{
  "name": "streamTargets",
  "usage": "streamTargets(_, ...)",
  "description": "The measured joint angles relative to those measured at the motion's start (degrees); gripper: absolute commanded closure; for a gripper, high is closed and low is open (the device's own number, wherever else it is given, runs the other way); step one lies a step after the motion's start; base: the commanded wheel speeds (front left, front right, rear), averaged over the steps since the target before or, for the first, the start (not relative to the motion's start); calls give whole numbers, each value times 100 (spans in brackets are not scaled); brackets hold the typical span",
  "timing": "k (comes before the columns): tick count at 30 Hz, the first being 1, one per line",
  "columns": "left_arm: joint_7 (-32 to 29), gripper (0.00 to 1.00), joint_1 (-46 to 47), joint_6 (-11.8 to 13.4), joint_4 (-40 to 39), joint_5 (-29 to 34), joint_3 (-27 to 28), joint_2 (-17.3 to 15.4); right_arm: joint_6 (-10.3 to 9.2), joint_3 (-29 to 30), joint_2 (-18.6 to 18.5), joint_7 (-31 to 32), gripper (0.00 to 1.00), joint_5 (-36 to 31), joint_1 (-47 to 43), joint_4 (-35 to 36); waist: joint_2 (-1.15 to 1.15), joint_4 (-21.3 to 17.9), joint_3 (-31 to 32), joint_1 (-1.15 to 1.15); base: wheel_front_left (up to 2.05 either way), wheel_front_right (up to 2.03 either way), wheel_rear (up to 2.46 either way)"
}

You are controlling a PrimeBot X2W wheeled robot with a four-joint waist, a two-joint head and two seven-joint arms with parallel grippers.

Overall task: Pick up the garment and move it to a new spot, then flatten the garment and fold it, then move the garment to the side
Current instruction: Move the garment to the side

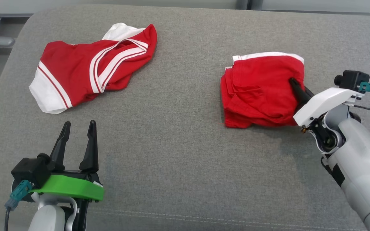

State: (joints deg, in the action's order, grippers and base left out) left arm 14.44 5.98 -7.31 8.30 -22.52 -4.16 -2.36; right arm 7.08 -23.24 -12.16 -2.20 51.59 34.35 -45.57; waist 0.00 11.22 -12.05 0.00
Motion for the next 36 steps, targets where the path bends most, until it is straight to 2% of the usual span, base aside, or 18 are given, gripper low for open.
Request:
streamTargets(6, 0, 0, -1, 0, -4, 0, 22, 2, 0, -312, -412, -113, 100, -272, 224, 334, 0, -168, -3, 0, 0, 0, 0)
streamTargets(13, 0, 0, -2, -1, -59, 1, 24, 2, 0, -739, -586, -172, 100, -411, 396, 720, 0, -407, -31, 0, 0, 0, 0)
streamTargets(17, 0, 0, -2, -1, -116, 1, 15, 2, 0, -769, -733, -191, 100, -401, 596, 911, 0, -530, -89, 0, 0, 0, 0)
streamTargets(25, 0, 0, 20, -1, -162, 2, -109, 0, 0, -848, -944, -218, 100, -154, 871, 1157, 0, -658, -311, 0, 0, 0, 0)
streamTargets(32, 0, 0, 158, -1, -321, 10, -142, -81, 0, -875, -1205, -77, 100, 431, 1010, 1488, 0, -709, -618, 0, 0, 0, 0)
streamTargets(36, 0, 0, 254, -1, -375, 10, -170, -168, 0, -866, -1590, 37, 100, 537, 1178, 1557, 0, -748, -880, 0, 0, 0, 0)
